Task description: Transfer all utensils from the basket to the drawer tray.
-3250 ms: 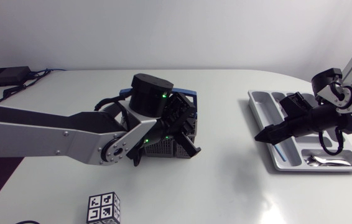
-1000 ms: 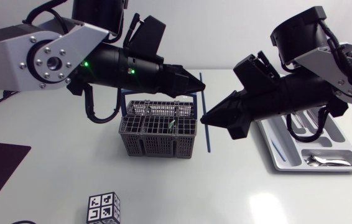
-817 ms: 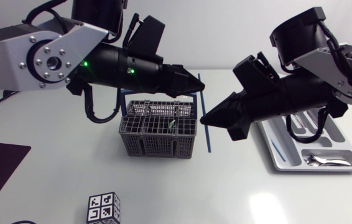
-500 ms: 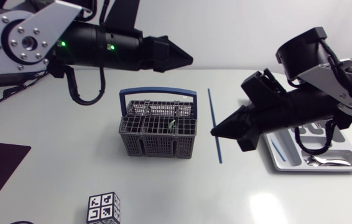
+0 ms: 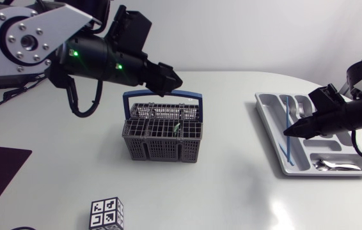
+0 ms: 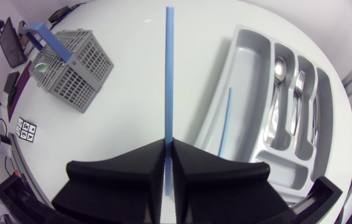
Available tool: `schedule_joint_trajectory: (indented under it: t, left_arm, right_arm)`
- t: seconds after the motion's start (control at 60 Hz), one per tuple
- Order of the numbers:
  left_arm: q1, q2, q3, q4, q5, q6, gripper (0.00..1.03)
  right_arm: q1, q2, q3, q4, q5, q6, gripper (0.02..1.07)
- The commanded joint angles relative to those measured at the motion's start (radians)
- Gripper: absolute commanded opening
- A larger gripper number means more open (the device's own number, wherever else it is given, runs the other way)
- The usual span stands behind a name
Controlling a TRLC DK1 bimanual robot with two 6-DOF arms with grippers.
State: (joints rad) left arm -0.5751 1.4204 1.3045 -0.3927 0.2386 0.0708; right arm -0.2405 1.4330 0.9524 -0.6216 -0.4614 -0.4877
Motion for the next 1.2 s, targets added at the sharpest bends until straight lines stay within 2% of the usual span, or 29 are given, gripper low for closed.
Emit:
schedule_joint_trajectory:
  t: [0.0, 0.05, 0.183, 0.283, 0.35, 0.4, 0.5, 0.567, 0.683, 0.817, 1.183]
  left_arm:
    - [-0.028, 0.037, 0.013, -0.032, -0.045, 0.060, 0.59]
    - [-0.045, 0.043, 0.010, -0.046, -0.065, 0.070, 0.59]
    - [-0.108, 0.063, -0.004, -0.078, -0.180, 0.115, 0.59]
    - [-0.137, 0.084, -0.013, -0.092, -0.248, 0.133, 0.59]
    - [-0.146, 0.101, -0.010, -0.106, -0.277, 0.135, 0.59]
    - [-0.152, 0.117, -0.002, -0.121, -0.297, 0.135, 0.59]
    - [-0.169, 0.144, 0.009, -0.150, -0.346, 0.136, 0.59]
    - [-0.187, 0.166, 0.022, -0.175, -0.394, 0.138, 0.59]
    - [-0.215, 0.210, 0.078, -0.233, -0.463, 0.133, 0.59]
    - [-0.246, 0.265, 0.147, -0.291, -0.532, 0.124, 0.58]
    - [-0.310, 0.402, 0.248, -0.353, -0.693, 0.101, 0.58]
  right_arm:
    - [-0.037, 0.066, 0.037, 0.016, 0.027, -0.020, 0.08]
    - [-0.048, 0.089, 0.040, 0.033, 0.050, -0.012, 0.08]
    - [-0.077, 0.147, 0.062, 0.062, 0.095, 0.005, 0.08]
    - [-0.094, 0.205, 0.085, 0.068, 0.101, 0.014, 0.09]
    - [-0.098, 0.237, 0.095, 0.071, 0.102, 0.017, 0.13]
    - [-0.098, 0.250, 0.097, 0.071, 0.104, 0.017, 0.27]
    - [-0.094, 0.253, 0.089, 0.071, 0.115, 0.018, 0.78]
    - [-0.088, 0.248, 0.085, 0.071, 0.121, 0.021, 0.92]
    - [-0.075, 0.231, 0.074, 0.066, 0.125, 0.026, 0.96]
    - [-0.063, 0.210, 0.063, 0.062, 0.129, 0.032, 0.97]
    - [-0.048, 0.179, 0.040, 0.062, 0.129, 0.032, 0.97]
